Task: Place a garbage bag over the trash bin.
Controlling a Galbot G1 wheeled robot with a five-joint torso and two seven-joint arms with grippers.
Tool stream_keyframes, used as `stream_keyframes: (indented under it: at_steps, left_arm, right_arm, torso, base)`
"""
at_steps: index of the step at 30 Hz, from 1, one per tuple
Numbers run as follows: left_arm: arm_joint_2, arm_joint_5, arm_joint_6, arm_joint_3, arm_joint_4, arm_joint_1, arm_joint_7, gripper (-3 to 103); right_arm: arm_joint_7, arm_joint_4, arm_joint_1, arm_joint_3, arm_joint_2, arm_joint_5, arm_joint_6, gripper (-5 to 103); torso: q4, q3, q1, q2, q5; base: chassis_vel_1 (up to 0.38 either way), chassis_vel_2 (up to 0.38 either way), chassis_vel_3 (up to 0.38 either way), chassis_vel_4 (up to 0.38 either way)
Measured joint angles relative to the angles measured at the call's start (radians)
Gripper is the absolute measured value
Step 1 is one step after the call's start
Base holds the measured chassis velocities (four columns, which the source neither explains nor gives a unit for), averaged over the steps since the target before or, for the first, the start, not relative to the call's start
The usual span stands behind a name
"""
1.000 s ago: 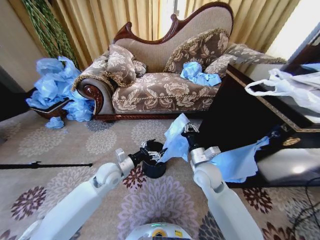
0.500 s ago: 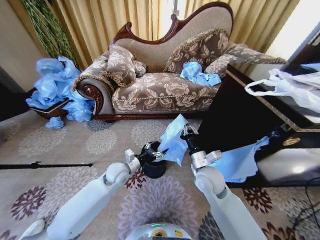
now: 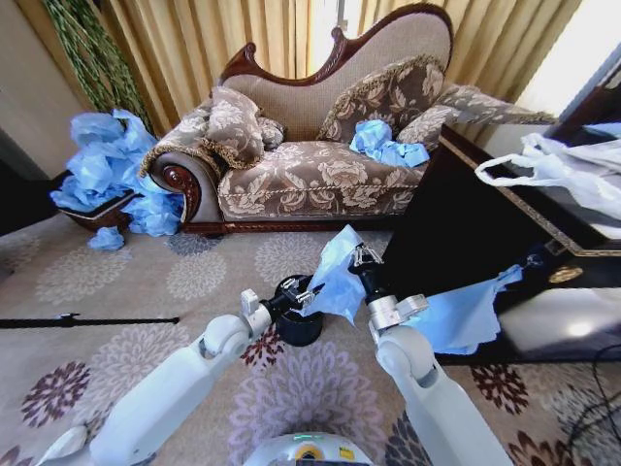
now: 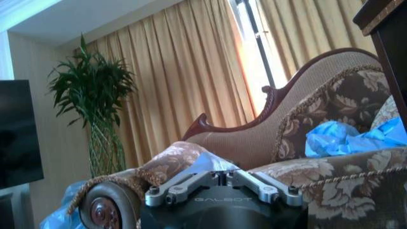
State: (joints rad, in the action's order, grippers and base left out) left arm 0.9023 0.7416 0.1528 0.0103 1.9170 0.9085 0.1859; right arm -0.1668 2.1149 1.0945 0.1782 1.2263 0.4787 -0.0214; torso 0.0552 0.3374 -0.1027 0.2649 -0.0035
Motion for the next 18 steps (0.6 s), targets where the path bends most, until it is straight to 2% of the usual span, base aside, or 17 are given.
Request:
stream_keyframes:
  at_steps: [3,4,7,8,10,11,14,15,17,18]
  left_arm:
    - [0.003,0.018,-0.001,-0.001,0.001,-0.008,-0.016,30]
    - [0.003,0.018,-0.001,-0.001,0.001,-0.008,-0.016,30]
    - [-0.002,0.045,-0.001,-0.007,0.014,-0.016,-0.038,18]
    - [-0.002,0.045,-0.001,-0.007,0.014,-0.016,-0.038,18]
    - [-0.008,0.067,-0.001,-0.015,0.021,-0.031,-0.048,14]
    - [-0.008,0.067,-0.001,-0.015,0.021,-0.031,-0.048,14]
    - [-0.012,0.091,0.003,-0.016,0.023,-0.062,-0.063,2]
    - [-0.012,0.091,0.003,-0.016,0.023,-0.062,-0.063,2]
    - [-0.010,0.095,0.002,-0.011,0.018,-0.079,-0.066,0]
    - [-0.009,0.096,0.002,-0.010,0.017,-0.082,-0.066,0]
  right_arm:
    - [0.009,-0.004,0.019,0.010,-0.005,-0.018,-0.005,0]
    - [0.009,-0.004,0.019,0.010,-0.005,-0.018,-0.005,0]
    - [0.018,-0.005,0.041,0.018,-0.013,-0.030,-0.006,0]
    - [0.018,-0.005,0.041,0.018,-0.013,-0.030,-0.006,0]
    - [0.020,-0.005,0.059,0.022,-0.014,-0.044,-0.009,11]
    - [0.020,-0.005,0.059,0.022,-0.014,-0.044,-0.009,11]
    - [0.023,-0.006,0.087,0.029,-0.013,-0.069,-0.016,27]
    - [0.023,-0.006,0.087,0.029,-0.013,-0.069,-0.016,27]
    - [0.026,-0.007,0.109,0.035,-0.017,-0.087,-0.026,37]
    - [0.026,-0.007,0.113,0.035,-0.018,-0.089,-0.028,37]
  torso:
    - [0.0000,0.000,0.000,0.000,0.0000]
    - [0.0000,0.000,0.000,0.000,0.0000]
    - [0.0000,0.000,0.000,0.000,-0.0001]
    - [0.0000,0.000,0.000,0.000,-0.0001]
    - [0.0000,0.000,0.000,0.000,0.0000]
    - [0.0000,0.000,0.000,0.000,0.0000]
    - [-0.0001,0.000,0.000,0.000,0.0000]
    - [-0.0001,0.000,0.000,0.000,0.0000]
    - [0.0001,0.000,0.000,0.000,0.0000]
    - [0.0001,0.000,0.000,0.000,0.0000]
  base:
    - [0.000,0.000,0.000,0.000]
    - [0.000,0.000,0.000,0.000]
    - [0.000,0.000,0.000,0.000]
    - [0.000,0.000,0.000,0.000]
    - [0.000,0.000,0.000,0.000]
    - [0.000,0.000,0.000,0.000]
    - [0.000,0.000,0.000,0.000]
    - [0.000,0.000,0.000,0.000]
    - [0.000,0.000,0.000,0.000]
    - [0.000,0.000,0.000,0.000]
